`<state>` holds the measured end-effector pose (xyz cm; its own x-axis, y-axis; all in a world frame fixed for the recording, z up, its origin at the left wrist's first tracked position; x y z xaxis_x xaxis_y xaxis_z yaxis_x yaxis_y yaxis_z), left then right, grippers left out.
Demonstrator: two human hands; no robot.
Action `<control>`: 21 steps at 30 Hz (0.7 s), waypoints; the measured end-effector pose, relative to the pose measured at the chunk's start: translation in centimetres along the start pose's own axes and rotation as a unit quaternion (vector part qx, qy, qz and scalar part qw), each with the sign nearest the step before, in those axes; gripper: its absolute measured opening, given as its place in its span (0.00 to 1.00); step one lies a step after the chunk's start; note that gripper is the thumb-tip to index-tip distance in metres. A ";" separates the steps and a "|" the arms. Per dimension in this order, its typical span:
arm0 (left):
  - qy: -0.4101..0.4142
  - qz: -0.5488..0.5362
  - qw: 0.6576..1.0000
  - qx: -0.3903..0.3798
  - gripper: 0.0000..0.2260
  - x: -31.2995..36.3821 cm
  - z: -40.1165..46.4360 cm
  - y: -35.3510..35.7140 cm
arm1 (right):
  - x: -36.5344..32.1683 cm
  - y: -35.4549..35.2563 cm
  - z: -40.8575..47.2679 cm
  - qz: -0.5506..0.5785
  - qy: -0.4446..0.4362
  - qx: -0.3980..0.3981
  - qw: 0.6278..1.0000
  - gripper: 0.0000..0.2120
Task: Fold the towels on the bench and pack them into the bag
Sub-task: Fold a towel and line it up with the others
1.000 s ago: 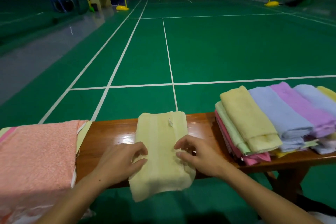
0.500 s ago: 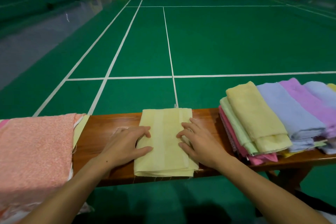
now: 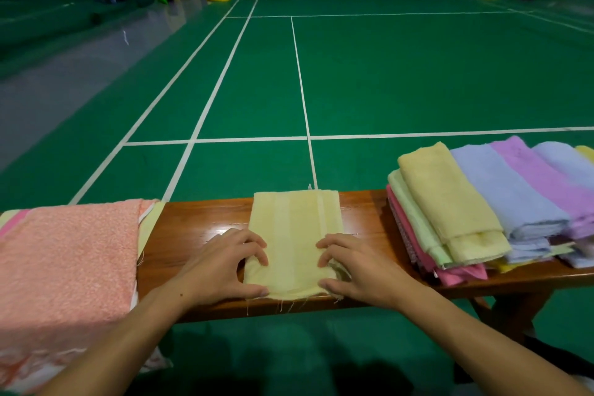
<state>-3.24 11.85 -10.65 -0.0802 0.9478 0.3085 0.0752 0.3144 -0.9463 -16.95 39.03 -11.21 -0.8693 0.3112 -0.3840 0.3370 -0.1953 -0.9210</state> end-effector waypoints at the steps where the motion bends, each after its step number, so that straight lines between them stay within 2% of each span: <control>1: 0.000 0.003 1.000 0.012 0.22 0.0 0.2 0.1 | 0.0 0.0 0.3 -0.011 -0.002 0.009 1.000 0.17; 6: 0.000 -0.009 0.999 0.047 0.14 -0.3 1.5 0.4 | 0.1 -0.3 1.7 -0.064 -0.001 0.030 0.998 0.15; 12: -0.042 -0.149 0.987 0.051 0.06 -1.1 2.2 -0.1 | 0.4 -0.7 2.3 0.034 0.073 0.032 0.996 0.11; 15: -0.058 -0.181 0.981 0.045 0.06 -1.3 2.3 -0.3 | 0.3 -1.2 2.4 0.067 0.102 0.018 0.992 0.11; 21: -0.064 -0.205 0.976 0.029 0.06 -0.7 1.1 -0.8 | -0.4 -2.3 1.7 0.114 0.104 -0.007 0.988 0.10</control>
<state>-4.38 10.82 -10.19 -0.2155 0.7281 0.6507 -0.0460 0.6581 -0.7515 -18.01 37.77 -8.86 -0.6767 0.4459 -0.5859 0.5219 -0.2707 -0.8089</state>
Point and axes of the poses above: each hand's wrist, its own z-axis towards the middle knuckle, its own y-axis out of the palm, x = y × z, the point moved 2 cm from there along z, towards the middle knuckle, and after that the axes turned 6 degrees about -y, right-handed, at the moved point
